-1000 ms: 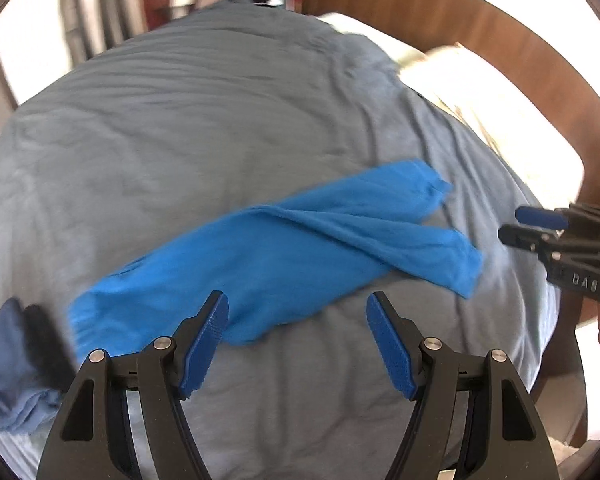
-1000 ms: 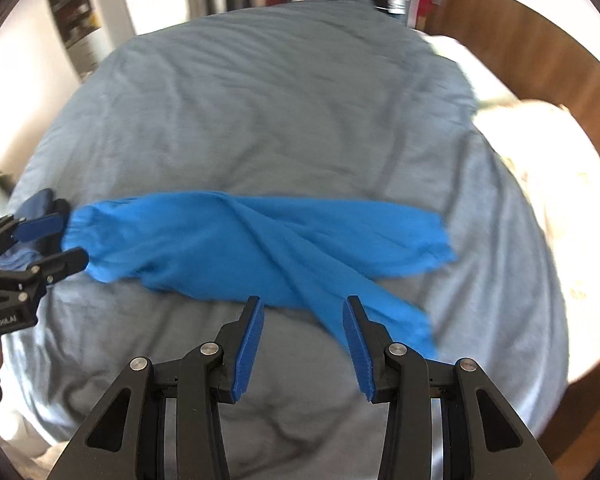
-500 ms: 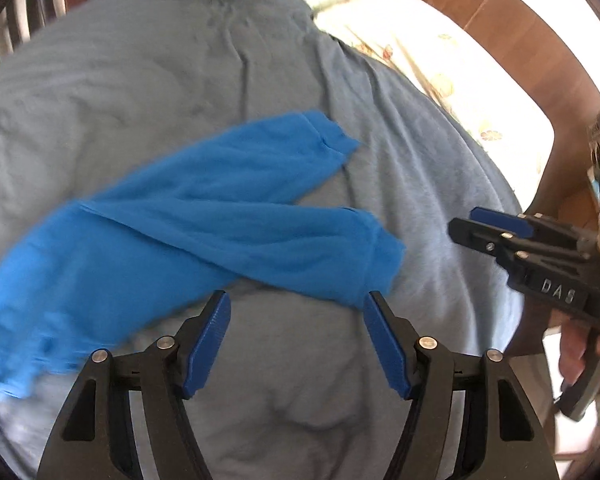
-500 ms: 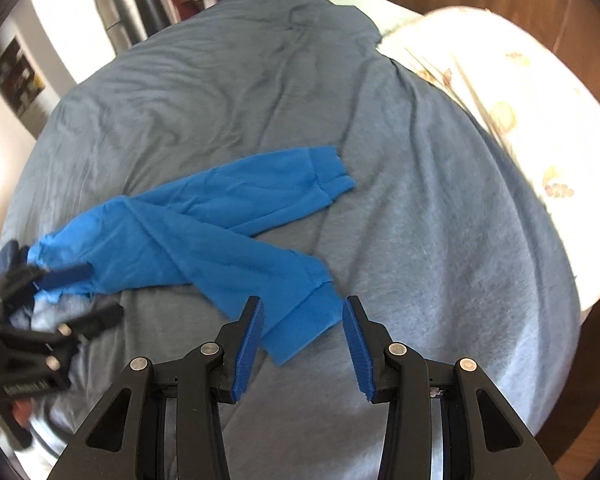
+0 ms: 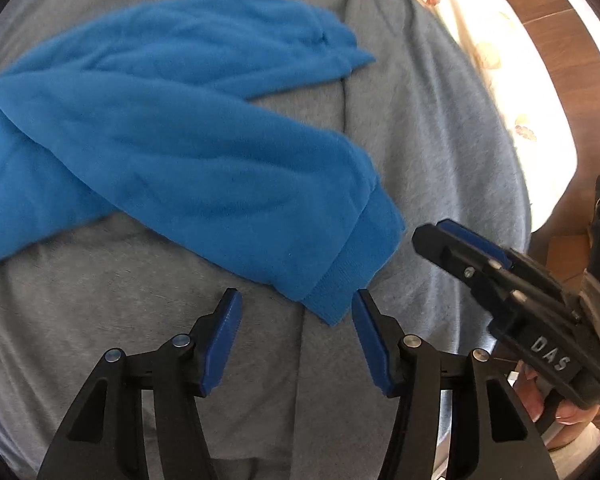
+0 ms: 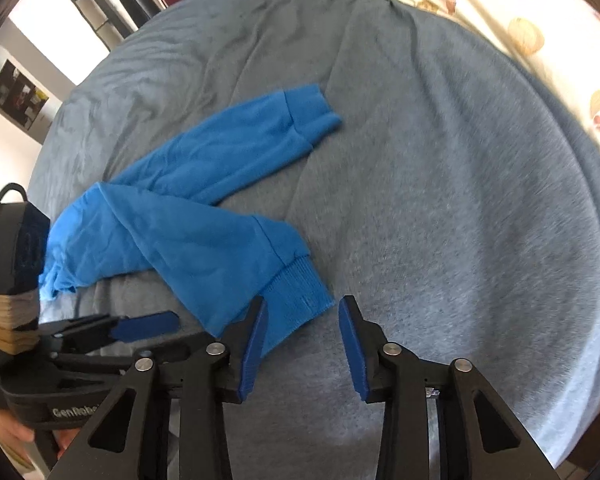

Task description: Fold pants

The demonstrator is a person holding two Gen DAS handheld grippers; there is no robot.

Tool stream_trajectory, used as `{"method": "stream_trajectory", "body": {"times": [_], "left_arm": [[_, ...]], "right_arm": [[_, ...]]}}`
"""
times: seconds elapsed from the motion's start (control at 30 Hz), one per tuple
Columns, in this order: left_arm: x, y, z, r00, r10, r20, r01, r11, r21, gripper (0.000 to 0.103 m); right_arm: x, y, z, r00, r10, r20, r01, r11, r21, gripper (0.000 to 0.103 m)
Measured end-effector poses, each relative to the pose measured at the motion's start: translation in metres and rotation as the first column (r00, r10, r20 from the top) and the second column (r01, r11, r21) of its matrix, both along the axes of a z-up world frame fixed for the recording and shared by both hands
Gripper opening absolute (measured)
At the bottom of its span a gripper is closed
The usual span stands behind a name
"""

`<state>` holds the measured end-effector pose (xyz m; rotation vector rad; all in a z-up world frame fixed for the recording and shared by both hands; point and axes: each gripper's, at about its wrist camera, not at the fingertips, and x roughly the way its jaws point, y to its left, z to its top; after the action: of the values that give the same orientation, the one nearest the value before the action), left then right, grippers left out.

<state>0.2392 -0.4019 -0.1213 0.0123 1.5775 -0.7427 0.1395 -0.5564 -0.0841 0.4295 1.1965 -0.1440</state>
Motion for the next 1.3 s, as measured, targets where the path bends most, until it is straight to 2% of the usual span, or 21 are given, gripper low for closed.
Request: {"method": "stream_trajectory", "body": {"times": [0.3,0.53,0.6,0.63,0.73,1.03,1.17,1.3], "left_arm": [[0.008,-0.008,-0.02,0.998,0.041,-0.039,-0.04,0.999,0.007,0.053],[0.011,-0.008,-0.019,0.999,0.022,-0.039,-0.022,1.0,-0.014,0.023],[0.013,-0.009,-0.012,1.0,0.014,-0.026,-0.014,1.0,-0.013,0.021],[0.013,-0.009,-0.008,1.0,0.008,-0.017,-0.008,1.0,-0.015,0.021],[0.019,-0.013,0.009,1.0,-0.013,0.019,0.014,0.999,-0.03,0.019],[0.056,-0.041,0.066,0.98,-0.059,0.191,0.086,0.987,-0.135,0.015],[0.076,-0.059,0.077,0.961,-0.096,0.258,0.135,0.982,-0.134,0.015],[0.096,-0.075,0.076,0.947,-0.136,0.292,0.175,0.978,-0.112,0.015]], "right_arm": [[0.007,-0.013,-0.021,1.0,-0.003,-0.01,0.004,0.997,0.074,0.028],[0.016,-0.014,-0.042,0.999,-0.005,-0.043,0.011,0.991,0.131,0.026],[0.016,-0.015,-0.047,0.998,-0.017,-0.055,0.025,0.987,0.156,0.023],[0.016,-0.015,-0.048,0.998,-0.019,-0.063,0.029,0.986,0.164,0.016],[0.016,-0.016,-0.046,0.997,-0.019,-0.071,0.029,0.988,0.15,0.005],[0.025,-0.023,-0.003,0.996,-0.08,0.046,0.074,0.99,0.119,0.004],[0.042,-0.034,0.013,0.99,-0.095,0.1,0.088,0.993,0.079,0.004],[0.061,-0.049,0.023,0.986,-0.104,0.133,0.099,0.994,0.044,0.004]]}}
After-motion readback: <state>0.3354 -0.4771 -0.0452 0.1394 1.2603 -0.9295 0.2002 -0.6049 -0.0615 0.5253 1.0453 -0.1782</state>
